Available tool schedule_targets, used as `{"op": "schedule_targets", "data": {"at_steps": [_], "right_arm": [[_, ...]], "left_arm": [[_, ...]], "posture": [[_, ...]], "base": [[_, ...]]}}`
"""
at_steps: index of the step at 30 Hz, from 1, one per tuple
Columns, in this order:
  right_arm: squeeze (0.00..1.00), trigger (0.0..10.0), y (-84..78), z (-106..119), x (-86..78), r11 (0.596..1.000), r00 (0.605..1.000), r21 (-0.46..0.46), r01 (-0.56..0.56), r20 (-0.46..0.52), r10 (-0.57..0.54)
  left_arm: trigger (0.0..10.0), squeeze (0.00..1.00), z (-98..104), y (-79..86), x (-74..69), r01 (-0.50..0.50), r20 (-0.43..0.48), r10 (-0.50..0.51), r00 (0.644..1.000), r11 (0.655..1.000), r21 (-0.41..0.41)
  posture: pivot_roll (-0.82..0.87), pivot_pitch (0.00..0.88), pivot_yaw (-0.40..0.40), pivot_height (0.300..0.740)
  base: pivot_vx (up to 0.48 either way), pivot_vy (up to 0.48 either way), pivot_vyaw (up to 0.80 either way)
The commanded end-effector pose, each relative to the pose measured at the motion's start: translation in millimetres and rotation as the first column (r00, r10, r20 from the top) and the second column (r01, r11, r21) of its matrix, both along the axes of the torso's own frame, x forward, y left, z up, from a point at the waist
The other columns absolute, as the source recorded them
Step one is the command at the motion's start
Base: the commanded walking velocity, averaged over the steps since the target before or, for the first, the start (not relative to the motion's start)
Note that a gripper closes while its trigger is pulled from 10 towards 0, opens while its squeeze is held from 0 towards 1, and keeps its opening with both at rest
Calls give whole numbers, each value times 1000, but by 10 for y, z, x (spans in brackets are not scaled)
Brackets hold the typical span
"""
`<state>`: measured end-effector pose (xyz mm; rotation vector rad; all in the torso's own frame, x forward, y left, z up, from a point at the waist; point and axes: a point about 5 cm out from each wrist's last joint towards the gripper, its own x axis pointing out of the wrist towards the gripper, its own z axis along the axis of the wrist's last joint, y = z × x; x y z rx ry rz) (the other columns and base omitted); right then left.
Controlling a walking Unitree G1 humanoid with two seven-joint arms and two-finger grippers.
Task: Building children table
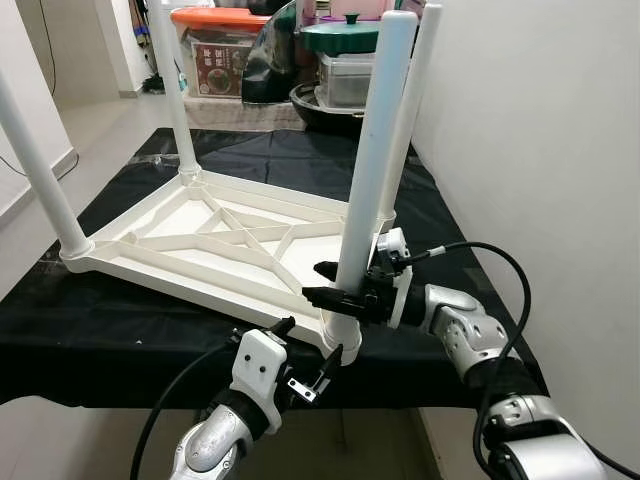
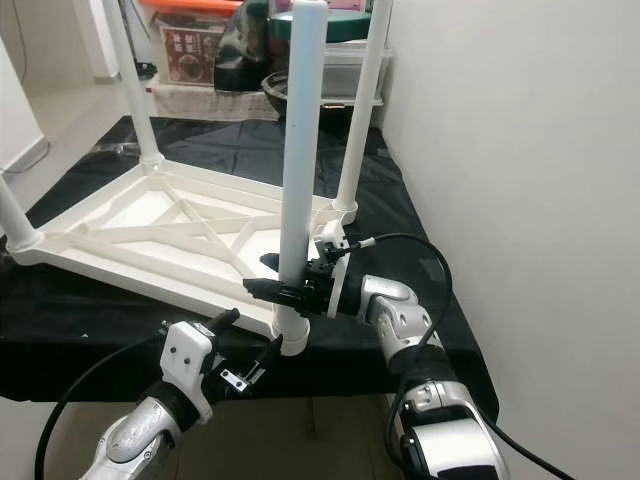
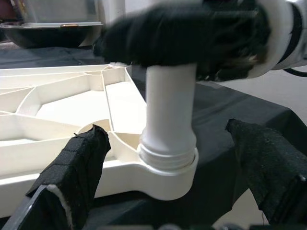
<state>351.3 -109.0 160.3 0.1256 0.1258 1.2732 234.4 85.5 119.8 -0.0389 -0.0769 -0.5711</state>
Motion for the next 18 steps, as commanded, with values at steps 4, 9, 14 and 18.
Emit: {"op": "schedule_targets", "data": {"at_steps": [4,9,14,18], "right_arm": [[0,0,76,-164,42,984,991,-119,134,43,-129],[0,0,30,-156,106,951,952,-52,305,47,-303],[0,0,-63,-152,227,789,789,25,614,-19,-614],[0,0,-295,-290,251,362,359,-41,931,-59,-931]], "left_arm": [[10000,0,-28,7,-2,2,-9,-2,1000,1000,9],[10000,0,-25,3,-5,2,-9,-2,1000,1000,9],[10000,0,-25,9,-9,3,-10,-3,1000,1000,9],[10000,0,-25,14,-11,7,-13,-7,1000,1000,9]], "posture": [[67,9,-57,740],[53,13,-55,740],[49,15,-47,740],[43,15,-43,740]], "base": [[0,0,0],[0,0,0],[0,0,0],[0,0,0]]}}
